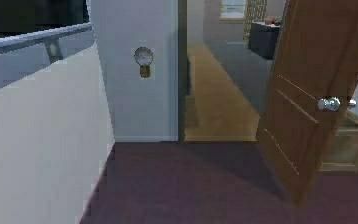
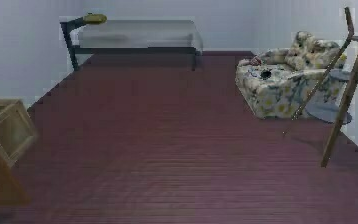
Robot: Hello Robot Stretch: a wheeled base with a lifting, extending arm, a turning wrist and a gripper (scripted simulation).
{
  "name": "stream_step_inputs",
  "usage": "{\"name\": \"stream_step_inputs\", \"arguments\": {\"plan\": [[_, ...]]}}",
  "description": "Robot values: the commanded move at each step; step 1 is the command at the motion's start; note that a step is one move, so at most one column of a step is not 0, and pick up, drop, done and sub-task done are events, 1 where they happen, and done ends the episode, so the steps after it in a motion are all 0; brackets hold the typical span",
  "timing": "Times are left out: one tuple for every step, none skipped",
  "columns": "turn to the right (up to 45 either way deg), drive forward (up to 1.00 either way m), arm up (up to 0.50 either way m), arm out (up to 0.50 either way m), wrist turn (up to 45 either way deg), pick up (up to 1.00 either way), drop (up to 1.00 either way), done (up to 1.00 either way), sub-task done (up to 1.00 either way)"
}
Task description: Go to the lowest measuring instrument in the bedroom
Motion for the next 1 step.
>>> {"name": "stream_step_inputs", "arguments": {"plan": [[0.0, 1.00, 0.00, 0.00, 0.0, 0.00, 0.00, 0.00, 0.00]]}}
